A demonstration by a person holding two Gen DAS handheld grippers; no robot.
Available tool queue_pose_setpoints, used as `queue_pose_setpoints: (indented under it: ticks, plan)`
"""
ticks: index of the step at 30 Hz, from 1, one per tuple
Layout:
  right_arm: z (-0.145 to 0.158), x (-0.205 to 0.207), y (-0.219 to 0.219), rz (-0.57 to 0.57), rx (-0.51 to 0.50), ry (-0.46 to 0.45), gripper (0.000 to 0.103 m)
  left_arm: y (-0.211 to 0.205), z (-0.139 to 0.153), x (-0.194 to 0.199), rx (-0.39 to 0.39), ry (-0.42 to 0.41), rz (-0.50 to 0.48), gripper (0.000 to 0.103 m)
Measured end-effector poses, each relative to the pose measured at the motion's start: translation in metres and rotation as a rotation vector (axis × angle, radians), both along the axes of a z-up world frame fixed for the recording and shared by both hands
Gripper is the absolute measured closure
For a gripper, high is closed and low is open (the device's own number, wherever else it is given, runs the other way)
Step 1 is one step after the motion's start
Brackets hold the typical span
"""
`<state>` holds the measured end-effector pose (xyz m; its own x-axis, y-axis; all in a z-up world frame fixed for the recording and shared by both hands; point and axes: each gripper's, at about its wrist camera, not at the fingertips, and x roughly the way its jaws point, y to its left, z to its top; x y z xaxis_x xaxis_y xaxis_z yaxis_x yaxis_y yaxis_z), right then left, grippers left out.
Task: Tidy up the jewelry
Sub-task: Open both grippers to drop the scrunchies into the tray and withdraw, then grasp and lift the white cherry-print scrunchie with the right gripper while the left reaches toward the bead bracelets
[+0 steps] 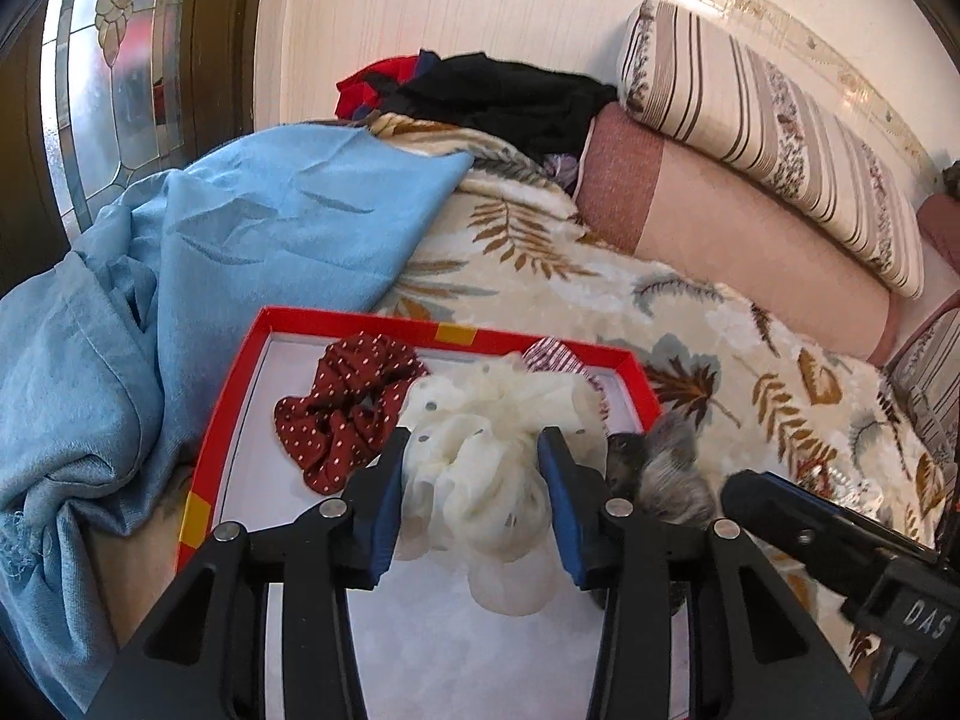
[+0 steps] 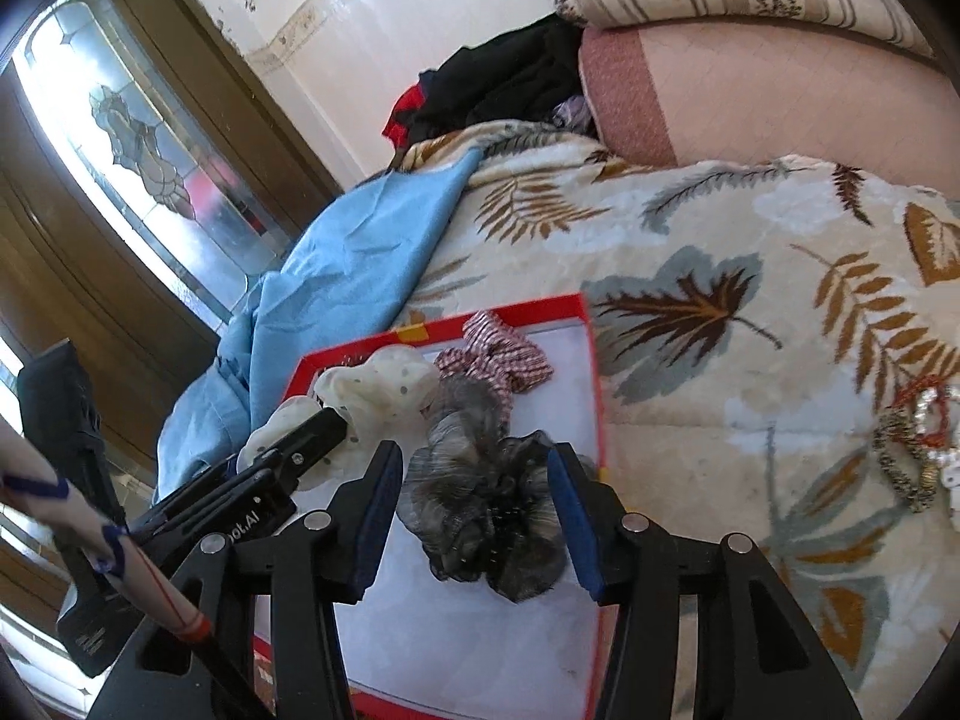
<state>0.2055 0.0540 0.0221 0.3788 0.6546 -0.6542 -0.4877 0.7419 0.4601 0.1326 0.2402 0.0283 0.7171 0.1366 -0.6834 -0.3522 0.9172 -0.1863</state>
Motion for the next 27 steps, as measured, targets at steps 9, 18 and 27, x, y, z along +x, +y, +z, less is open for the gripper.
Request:
queue_pose_setpoints:
  ticks: [9,18,27]
  plan:
    - [0.017,0.0,-0.081,-0.119,0.034,-0.015,0.048,-0.019,0.017,-0.002,0.004,-0.103,-0.044,0.062]
    - [0.003,-0.01,-0.203,-0.323,0.012,-0.028,0.047,-0.058,0.016,0.005,0.031,-0.124,-0.142,0.062]
    - [-0.025,0.002,-0.284,-0.474,0.048,0.027,0.047,-0.13,0.001,0.009,-0.032,-0.074,-0.332,0.062]
